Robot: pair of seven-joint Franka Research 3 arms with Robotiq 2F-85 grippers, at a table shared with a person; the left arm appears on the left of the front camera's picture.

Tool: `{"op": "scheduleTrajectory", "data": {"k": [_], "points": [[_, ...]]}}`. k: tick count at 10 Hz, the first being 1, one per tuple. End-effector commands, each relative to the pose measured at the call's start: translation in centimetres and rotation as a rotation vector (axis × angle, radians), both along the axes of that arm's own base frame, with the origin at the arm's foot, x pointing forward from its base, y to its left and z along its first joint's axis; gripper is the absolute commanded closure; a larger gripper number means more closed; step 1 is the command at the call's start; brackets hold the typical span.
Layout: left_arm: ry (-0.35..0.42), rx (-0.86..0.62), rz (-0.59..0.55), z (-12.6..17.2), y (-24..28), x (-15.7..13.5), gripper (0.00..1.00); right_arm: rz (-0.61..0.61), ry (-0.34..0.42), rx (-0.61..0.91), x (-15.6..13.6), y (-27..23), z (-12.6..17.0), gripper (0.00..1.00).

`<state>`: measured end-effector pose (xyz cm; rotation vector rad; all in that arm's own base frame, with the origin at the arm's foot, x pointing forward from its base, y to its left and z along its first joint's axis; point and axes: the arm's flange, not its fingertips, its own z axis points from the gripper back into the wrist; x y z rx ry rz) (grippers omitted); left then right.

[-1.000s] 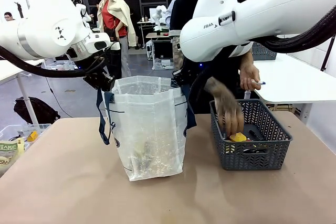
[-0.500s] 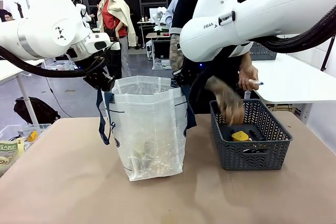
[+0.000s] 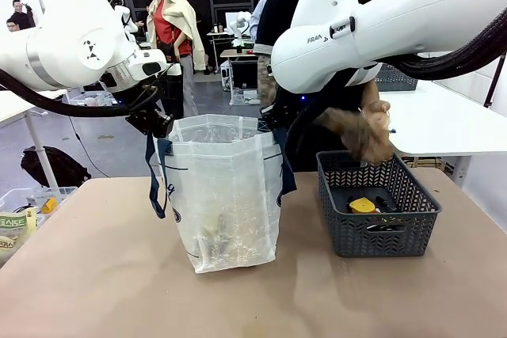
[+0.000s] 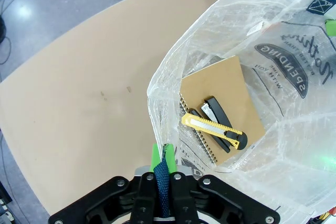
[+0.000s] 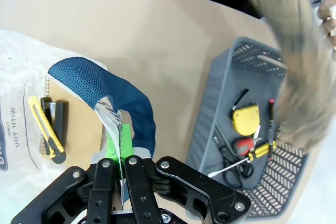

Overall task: Transfer purchased items from the store into the shopping bag.
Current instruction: Move the Reusable shopping bag to the right side of the table.

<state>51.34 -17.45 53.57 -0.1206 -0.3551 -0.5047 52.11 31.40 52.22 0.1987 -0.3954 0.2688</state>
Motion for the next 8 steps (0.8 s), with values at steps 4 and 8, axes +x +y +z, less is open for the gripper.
{"op": "scheduleTrajectory", "data": {"k": [4,8], "points": [[0.008,-0.003,0.013,0.11,0.16,-0.21,1.0,-0.006,0.007,0.011,-0.2,-0.27,-0.2,1.0],[0.008,-0.003,0.013,0.11,0.16,-0.21,1.0,-0.006,0.007,0.011,-0.2,-0.27,-0.2,1.0]]}}
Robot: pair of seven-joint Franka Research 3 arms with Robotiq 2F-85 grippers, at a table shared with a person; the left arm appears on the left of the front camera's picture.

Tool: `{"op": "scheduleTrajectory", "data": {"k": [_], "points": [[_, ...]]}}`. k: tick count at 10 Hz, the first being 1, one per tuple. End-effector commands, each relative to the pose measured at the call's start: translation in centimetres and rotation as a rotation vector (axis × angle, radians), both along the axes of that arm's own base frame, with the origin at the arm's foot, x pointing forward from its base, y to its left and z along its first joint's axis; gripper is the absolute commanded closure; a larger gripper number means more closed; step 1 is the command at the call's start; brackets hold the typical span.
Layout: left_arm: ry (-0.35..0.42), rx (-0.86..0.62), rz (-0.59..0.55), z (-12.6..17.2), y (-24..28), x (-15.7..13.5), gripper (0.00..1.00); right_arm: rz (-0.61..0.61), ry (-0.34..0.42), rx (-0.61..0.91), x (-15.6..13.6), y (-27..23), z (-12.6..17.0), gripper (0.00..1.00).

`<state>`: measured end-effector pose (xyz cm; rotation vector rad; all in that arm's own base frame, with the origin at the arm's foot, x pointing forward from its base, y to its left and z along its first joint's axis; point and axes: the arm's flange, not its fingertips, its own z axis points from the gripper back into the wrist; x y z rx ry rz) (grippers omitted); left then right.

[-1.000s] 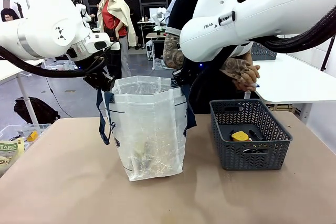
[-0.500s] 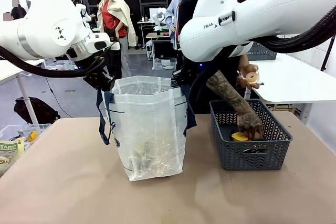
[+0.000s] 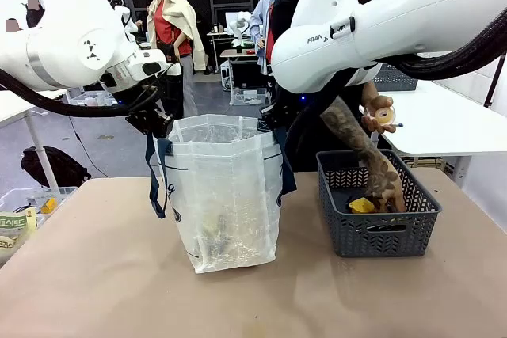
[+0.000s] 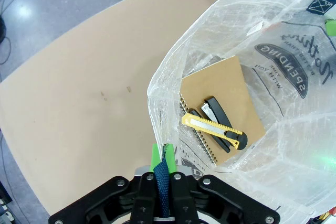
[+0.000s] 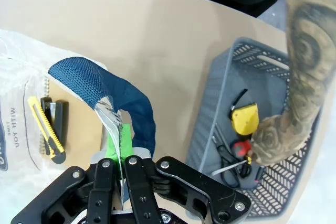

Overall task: Transfer purchased items from the store into the shopping bag.
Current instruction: Move the Reusable shopping bag to the right side of the table.

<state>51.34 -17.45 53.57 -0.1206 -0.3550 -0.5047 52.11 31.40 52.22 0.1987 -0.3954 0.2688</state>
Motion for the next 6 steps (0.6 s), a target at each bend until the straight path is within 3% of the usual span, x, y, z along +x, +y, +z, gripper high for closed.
{"op": "scheduleTrajectory", "data": {"k": [1,6], "points": [[0.008,-0.003,0.013,0.11,0.16,-0.21,1.0,-0.006,0.007,0.011,-0.2,-0.27,-0.2,1.0],[0.008,-0.003,0.013,0.11,0.16,-0.21,1.0,-0.006,0.007,0.011,-0.2,-0.27,-0.2,1.0]]}}
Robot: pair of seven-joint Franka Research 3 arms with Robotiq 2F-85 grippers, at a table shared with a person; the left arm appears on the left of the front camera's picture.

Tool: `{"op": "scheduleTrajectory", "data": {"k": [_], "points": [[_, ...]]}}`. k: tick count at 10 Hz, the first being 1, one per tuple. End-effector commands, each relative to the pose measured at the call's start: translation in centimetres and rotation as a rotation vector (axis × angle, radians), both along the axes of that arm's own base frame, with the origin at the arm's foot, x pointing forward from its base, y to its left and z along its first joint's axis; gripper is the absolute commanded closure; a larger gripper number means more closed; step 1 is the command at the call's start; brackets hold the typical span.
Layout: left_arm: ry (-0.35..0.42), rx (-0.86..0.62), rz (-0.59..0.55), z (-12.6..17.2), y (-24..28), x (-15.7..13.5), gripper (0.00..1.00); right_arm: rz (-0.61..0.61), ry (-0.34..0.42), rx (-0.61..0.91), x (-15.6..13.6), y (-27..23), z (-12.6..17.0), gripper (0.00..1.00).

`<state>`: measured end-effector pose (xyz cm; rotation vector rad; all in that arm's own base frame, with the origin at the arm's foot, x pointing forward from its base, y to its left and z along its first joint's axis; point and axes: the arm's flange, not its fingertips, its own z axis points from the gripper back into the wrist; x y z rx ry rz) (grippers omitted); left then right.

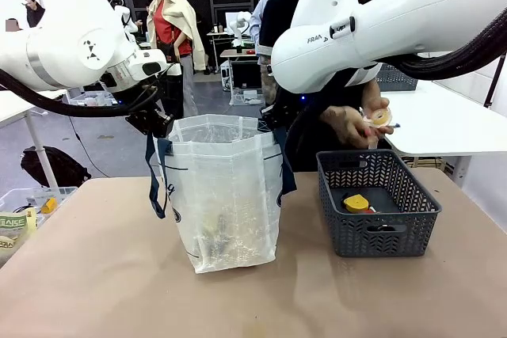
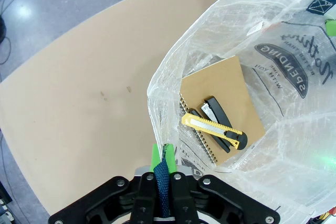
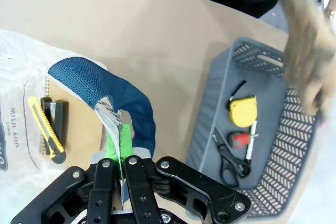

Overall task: Transfer purchased items from the store into the shopping bag.
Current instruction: Move the Reusable shopping bag to the right side of the table.

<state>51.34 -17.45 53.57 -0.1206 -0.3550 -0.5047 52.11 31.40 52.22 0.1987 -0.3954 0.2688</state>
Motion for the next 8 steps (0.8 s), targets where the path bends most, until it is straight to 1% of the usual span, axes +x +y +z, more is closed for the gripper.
{"op": "scheduleTrajectory", "data": {"k": [1,8], "points": [[0.008,-0.003,0.013,0.11,0.16,-0.21,1.0,-0.006,0.007,0.011,-0.2,-0.27,-0.2,1.0],[0.008,-0.003,0.013,0.11,0.16,-0.21,1.0,-0.006,0.007,0.011,-0.2,-0.27,-0.2,1.0]]}}
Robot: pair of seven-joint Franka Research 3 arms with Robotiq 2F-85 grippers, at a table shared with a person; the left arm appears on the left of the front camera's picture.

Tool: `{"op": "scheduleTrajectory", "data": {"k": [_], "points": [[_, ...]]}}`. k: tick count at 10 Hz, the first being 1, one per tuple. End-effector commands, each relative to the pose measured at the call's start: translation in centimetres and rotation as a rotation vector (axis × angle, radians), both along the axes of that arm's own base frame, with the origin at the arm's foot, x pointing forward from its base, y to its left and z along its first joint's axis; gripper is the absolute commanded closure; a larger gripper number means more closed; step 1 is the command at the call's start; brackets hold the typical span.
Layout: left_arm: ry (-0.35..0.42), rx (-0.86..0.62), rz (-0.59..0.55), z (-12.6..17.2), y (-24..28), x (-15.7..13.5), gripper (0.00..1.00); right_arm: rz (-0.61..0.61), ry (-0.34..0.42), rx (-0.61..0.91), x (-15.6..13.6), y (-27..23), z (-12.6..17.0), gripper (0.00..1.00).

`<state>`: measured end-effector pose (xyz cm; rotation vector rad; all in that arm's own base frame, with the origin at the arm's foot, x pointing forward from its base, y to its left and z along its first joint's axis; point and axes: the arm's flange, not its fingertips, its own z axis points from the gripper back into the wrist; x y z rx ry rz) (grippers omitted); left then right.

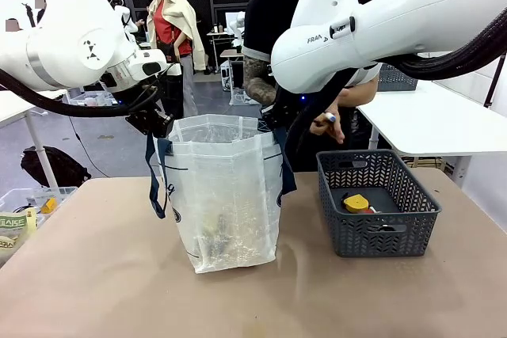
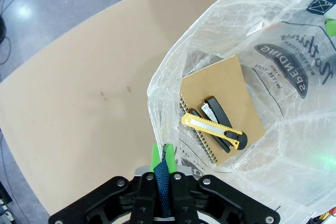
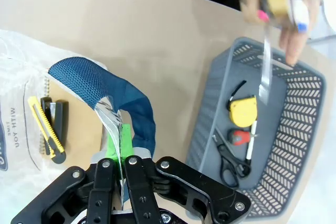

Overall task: Transfer purchased items from the store into the shopping bag.
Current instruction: Move the Reusable shopping bag to the right side of the table.

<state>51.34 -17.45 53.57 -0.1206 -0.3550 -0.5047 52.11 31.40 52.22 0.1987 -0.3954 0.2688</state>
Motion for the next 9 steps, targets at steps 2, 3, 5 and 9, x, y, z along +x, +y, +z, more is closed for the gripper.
{"op": "scheduleTrajectory", "data": {"k": [2,3,5,9], "points": [[0.008,-0.003,0.013,0.11,0.16,-0.21,1.0,-0.006,0.007,0.011,-0.2,-0.27,-0.2,1.0],[0.008,-0.003,0.013,0.11,0.16,-0.21,1.0,-0.006,0.007,0.011,-0.2,-0.27,-0.2,1.0],[0.008,-0.003,0.013,0.11,0.16,-0.21,1.0,-0.006,0.007,0.011,-0.2,-0.27,-0.2,1.0],[0.008,-0.003,0.013,0.11,0.16,-0.21,1.0,-0.006,0.007,0.011,-0.2,-0.27,-0.2,1.0]]}}
